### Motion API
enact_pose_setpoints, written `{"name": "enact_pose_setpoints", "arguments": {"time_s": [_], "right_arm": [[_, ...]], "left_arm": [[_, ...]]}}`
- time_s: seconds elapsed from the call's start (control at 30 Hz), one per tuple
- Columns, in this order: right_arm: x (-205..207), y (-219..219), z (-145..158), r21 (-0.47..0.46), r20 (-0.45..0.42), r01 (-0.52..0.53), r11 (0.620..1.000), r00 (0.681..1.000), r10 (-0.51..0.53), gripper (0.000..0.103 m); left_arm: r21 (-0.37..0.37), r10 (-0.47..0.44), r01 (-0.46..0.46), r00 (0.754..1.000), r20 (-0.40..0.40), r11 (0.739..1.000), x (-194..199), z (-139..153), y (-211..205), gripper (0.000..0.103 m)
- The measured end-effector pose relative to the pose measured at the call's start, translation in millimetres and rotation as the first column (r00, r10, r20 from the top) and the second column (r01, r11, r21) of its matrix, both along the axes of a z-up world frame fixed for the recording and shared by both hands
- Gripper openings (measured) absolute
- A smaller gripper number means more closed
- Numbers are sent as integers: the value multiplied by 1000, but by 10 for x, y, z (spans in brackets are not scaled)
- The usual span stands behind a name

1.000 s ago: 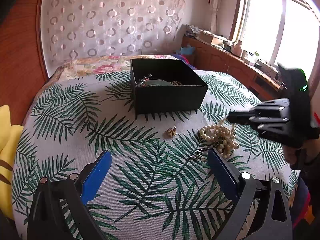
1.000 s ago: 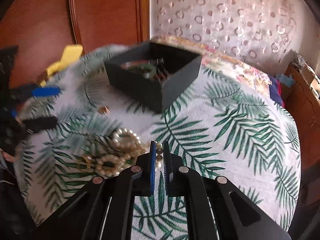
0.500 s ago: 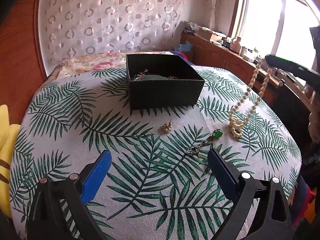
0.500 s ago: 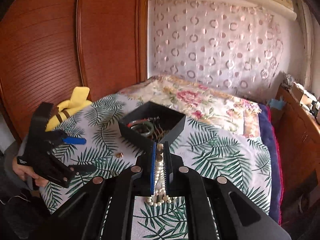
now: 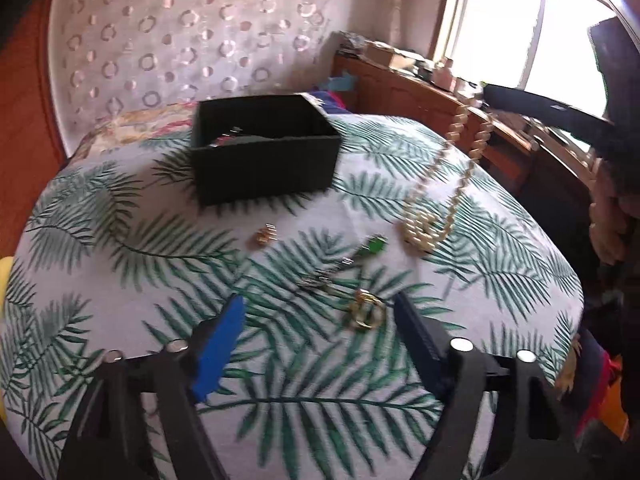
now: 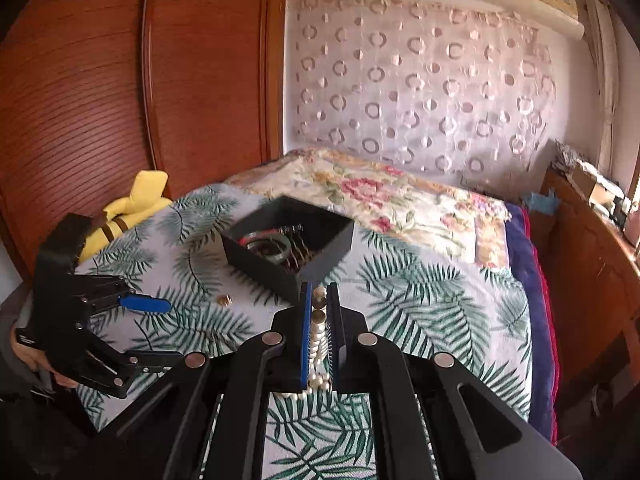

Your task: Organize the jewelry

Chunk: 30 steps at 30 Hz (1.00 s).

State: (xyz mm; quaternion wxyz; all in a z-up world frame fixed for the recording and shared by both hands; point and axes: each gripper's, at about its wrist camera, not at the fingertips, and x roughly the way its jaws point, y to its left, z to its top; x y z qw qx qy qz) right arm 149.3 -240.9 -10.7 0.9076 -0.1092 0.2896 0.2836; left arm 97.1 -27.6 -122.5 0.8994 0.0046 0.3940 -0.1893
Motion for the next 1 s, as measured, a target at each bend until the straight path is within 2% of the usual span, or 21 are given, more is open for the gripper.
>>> {"name": "enact_pose_setpoints", "arguments": {"time_s": [0.23,0.43,0.6,0.77,1.0], "right_arm": [[36,-54,-152,-4,-29,20,1000,999,-20,8],[25,-55,-120,0,-20,24,1000,1000,-24,8],[16,-60,-75,0,-9,20,1000,1000,-20,8],[21,-22,18,-5,9,15,1000,1000,-15,8],[22,19,244,12,51,4,1000,999,-5,8]], "left_arm": [[39,-60,62,998,-33,997,44,-88,-250,46],[79,-73,75,997,-32,994,57,-144,-353,43],[132,-76,77,997,-13,988,31,-165,-412,19],[111,-79,80,997,-9,991,-1,-129,-357,19],[73,-41,38,998,40,997,39,88,-200,19]]}}
